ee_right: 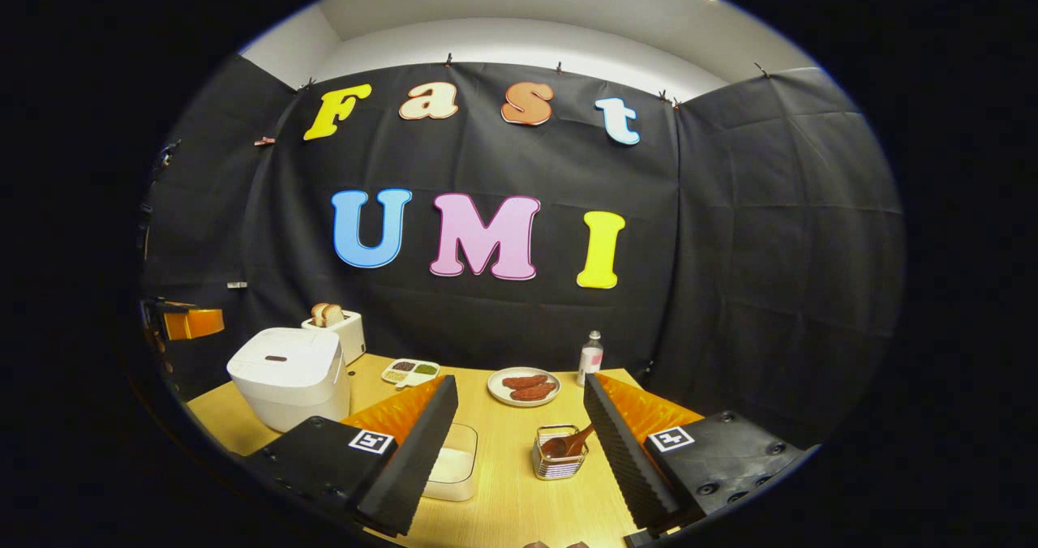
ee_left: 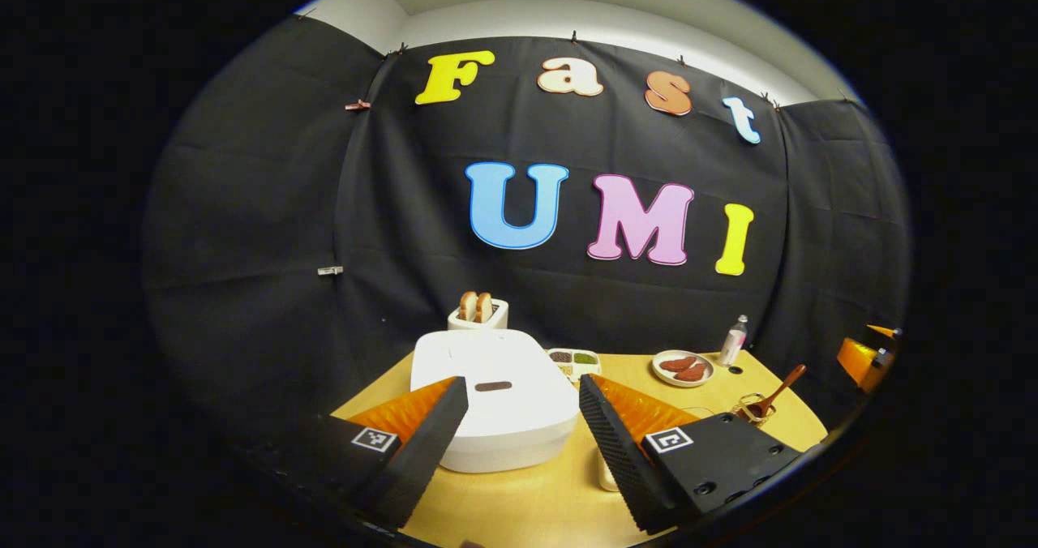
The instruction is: Close the left gripper, press the button to open the rice cooker; take a wooden spoon from the chopstick holder with the right hand, scoop a spoonful of rice and pour it into the rice cooker, then put the wooden spoon back into the chopstick holder.
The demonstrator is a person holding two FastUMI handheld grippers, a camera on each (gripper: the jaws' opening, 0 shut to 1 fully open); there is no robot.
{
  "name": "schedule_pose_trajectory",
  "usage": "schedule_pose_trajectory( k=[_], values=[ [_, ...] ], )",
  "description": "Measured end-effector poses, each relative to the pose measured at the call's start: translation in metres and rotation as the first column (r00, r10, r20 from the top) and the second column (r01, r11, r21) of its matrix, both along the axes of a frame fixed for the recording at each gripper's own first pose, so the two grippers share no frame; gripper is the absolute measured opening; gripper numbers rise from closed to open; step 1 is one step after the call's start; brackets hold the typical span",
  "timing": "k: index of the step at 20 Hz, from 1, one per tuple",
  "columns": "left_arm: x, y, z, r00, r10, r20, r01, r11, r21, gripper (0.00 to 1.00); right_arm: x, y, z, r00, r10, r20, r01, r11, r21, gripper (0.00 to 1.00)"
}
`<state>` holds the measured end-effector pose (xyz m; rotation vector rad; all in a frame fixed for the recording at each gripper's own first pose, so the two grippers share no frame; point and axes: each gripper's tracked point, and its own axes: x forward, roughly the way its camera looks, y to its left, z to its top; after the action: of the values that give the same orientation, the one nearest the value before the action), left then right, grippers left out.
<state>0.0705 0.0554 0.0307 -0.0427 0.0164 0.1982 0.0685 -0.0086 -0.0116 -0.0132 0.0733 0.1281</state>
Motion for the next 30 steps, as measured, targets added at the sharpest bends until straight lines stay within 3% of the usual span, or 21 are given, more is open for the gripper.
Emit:
schedule_pose_trajectory(
  k=[2,4,9,14,15,22,30],
  values=[
    [0.019,0.008,0.006,1.0,-0.005,-0.008,0.005,1.0,-0.028,0.92,0.001,0.001,-0.005,1.0,0.018,-0.017,-0.018,1.0,-0.001,0.98],
    [0.042,0.02,0.007,1.0,-0.007,-0.029,0.006,0.999,-0.046,0.81,0.002,0.001,-0.006,0.999,0.028,-0.02,-0.028,1.0,-0.008,0.98],
    [0.092,0.045,0.002,0.995,-0.013,-0.101,0.01,1.0,-0.027,0.4,0.005,-0.009,-0.008,1.0,0.025,-0.018,-0.025,0.999,-0.039,0.98],
    [0.121,0.067,-0.041,0.964,-0.009,-0.267,-0.015,0.996,-0.087,0.16,0.001,-0.024,-0.024,0.997,-0.011,-0.079,0.008,0.999,-0.038,0.98],
    [0.126,0.069,-0.048,0.954,-0.02,-0.299,-0.009,0.995,-0.097,0.05,0.001,-0.027,-0.026,0.996,-0.02,-0.086,0.017,0.999,-0.039,0.98],
    [0.151,0.059,-0.076,0.928,-0.095,-0.36,0.052,0.99,-0.128,0.08,-0.005,-0.039,-0.026,0.994,-0.054,-0.093,0.05,0.998,-0.049,0.98],
    [0.162,0.059,-0.101,0.905,-0.116,-0.41,0.07,0.99,-0.125,0.07,-0.015,-0.052,-0.032,0.99,-0.086,-0.113,0.081,0.996,-0.046,0.98]
  ],
)
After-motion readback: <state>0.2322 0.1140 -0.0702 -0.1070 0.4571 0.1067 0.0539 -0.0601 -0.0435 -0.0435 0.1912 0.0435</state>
